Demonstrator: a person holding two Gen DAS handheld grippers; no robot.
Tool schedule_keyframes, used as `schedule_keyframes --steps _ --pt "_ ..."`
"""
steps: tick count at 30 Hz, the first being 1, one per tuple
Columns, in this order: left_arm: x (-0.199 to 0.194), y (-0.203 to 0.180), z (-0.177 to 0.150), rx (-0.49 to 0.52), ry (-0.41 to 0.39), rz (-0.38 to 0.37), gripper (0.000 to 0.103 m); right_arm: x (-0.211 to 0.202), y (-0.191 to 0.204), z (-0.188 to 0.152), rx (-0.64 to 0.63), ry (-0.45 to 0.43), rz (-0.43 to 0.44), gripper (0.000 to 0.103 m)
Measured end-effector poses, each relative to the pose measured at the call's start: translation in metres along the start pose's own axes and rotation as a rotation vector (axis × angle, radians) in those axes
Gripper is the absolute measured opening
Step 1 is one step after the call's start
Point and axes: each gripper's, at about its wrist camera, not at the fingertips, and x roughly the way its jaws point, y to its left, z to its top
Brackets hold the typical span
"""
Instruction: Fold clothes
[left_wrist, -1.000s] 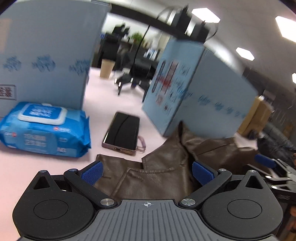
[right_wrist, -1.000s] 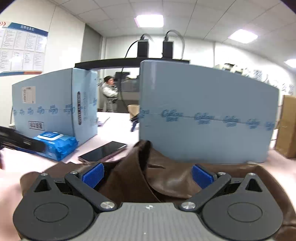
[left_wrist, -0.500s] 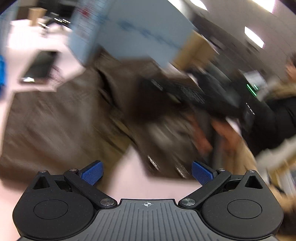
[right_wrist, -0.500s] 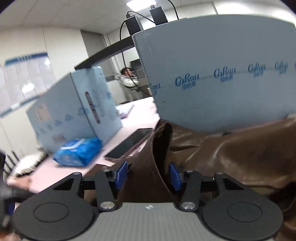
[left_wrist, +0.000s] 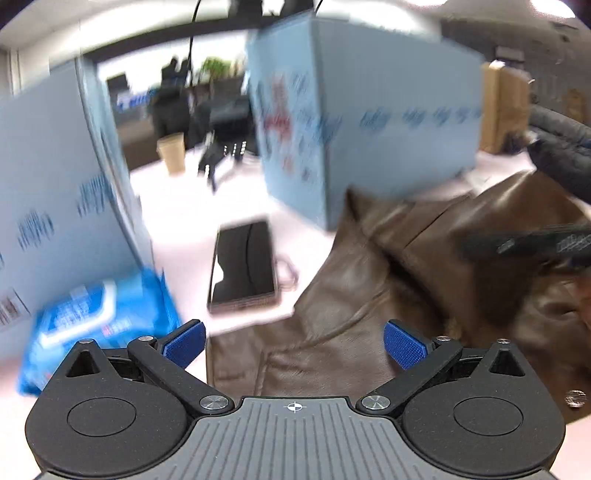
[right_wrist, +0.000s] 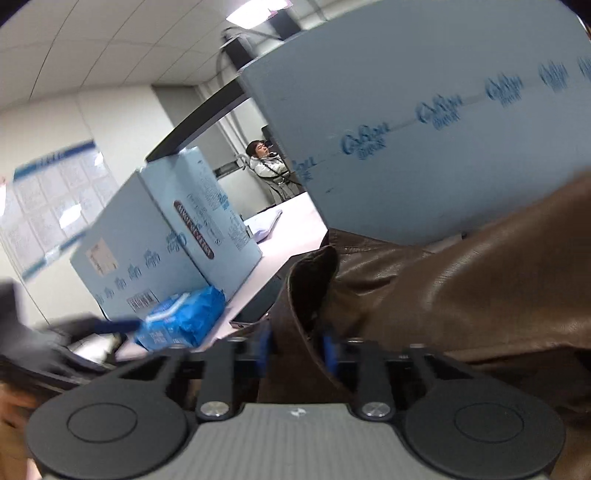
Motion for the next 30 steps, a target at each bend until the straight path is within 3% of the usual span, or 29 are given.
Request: schedule_keyframes --steps 4,6,8,10,11,13,16,22,24,26,27,30 --pt "0.014 0.021 -0.018 -0.174 0.093 -0.293 0.102 -0.008 -0.016 0.005 0.109 -0.037 0.093 0.01" --pt "0.01 0.013 -0.025 -0.172 0.096 -0.348 0.101 -0.01 -0.018 0.006 0.133 -0.05 0.132 0.009" --pt "0.004 0.001 -0.034 -0.176 0.087 -0.393 0.09 -0.015 -0.017 0.007 0.138 -0.071 0.178 0.008" --pt "-0.001 -0.011 -0.043 -0.189 0.076 -0.416 0.069 -0.026 -0.012 0.01 0.131 -0.112 0.236 0.008" --pt "-0.004 -0.017 -0.047 -0.201 0.065 -0.433 0.065 -0.03 -0.01 0.011 0.129 -0.126 0.253 0.008" --pt "-0.015 -0.025 -0.057 -0.248 0.024 -0.488 0.048 -0.046 -0.002 0.015 0.124 -0.178 0.306 0.007" --pt "-0.03 -0.031 -0.066 -0.268 -0.033 -0.551 0.034 -0.071 0.01 0.02 0.133 -0.229 0.404 0.006" --pt "-0.1 -0.032 -0.085 -0.279 -0.223 -0.684 0.028 -0.112 0.051 0.034 0.051 -0.261 0.515 0.002" --pt "-0.123 -0.028 -0.087 -0.27 -0.3 -0.694 0.028 -0.12 0.064 0.038 0.03 -0.27 0.546 0.001" --pt "-0.133 -0.025 -0.089 -0.258 -0.352 -0.672 0.028 -0.123 0.079 0.041 0.0 -0.267 0.518 0.005" --pt "-0.135 -0.022 -0.092 -0.26 -0.364 -0.661 0.028 -0.126 0.096 0.042 -0.107 -0.272 0.382 0.008" --pt "-0.137 -0.017 -0.102 -0.281 -0.375 -0.652 0.028 -0.131 0.107 0.03 -0.262 -0.3 0.096 0.039"
